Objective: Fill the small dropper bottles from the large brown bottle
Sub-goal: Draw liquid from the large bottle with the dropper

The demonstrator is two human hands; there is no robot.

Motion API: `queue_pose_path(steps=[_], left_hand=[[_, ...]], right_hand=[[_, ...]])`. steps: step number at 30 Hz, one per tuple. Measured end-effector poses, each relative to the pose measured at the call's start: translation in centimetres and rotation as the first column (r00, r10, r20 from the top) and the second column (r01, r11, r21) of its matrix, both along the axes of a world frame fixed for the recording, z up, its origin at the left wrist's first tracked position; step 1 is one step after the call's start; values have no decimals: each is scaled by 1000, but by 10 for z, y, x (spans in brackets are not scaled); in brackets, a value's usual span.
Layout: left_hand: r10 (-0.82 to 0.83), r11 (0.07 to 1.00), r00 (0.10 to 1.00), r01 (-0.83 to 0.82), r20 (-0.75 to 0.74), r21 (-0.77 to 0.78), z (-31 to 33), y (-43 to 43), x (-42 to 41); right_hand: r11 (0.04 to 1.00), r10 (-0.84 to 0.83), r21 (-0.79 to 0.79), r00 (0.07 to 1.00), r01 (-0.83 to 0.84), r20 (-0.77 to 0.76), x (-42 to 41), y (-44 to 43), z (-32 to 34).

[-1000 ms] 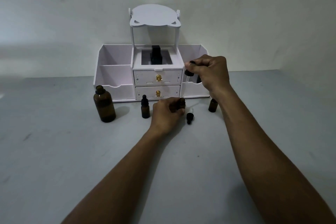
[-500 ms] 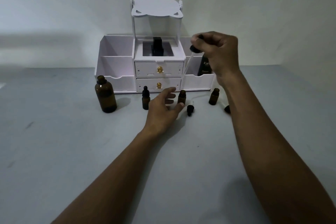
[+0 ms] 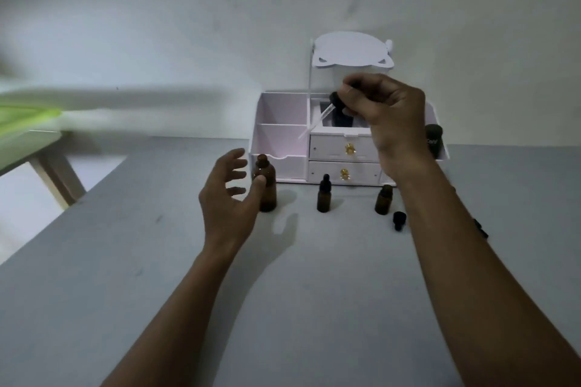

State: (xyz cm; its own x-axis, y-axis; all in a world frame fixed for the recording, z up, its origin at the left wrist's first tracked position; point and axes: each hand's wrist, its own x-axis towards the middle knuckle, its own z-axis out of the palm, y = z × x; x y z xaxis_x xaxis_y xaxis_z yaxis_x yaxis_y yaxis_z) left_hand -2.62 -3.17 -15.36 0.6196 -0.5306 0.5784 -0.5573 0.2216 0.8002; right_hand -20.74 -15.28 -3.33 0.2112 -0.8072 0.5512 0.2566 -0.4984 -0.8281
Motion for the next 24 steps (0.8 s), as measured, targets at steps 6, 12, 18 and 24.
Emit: queue_pose_path(steps=[6, 12, 18, 24], left_hand=[[-164, 945, 963, 216, -213, 247, -22, -11, 41], [-314, 882, 923, 370, -223, 290, -27, -20, 46], [-348, 867, 916, 395, -199, 302, -29, -22, 49], [-343, 861, 918, 391, -198, 325, -30, -23, 52]], right_hand=[[997, 45, 62, 999, -45, -6, 47, 5, -18], [998, 34, 64, 995, -29, -89, 55, -2, -30], [999, 35, 20, 988, -32, -150, 63, -1, -32], [993, 74, -67, 969, -93, -238, 86, 3, -38]])
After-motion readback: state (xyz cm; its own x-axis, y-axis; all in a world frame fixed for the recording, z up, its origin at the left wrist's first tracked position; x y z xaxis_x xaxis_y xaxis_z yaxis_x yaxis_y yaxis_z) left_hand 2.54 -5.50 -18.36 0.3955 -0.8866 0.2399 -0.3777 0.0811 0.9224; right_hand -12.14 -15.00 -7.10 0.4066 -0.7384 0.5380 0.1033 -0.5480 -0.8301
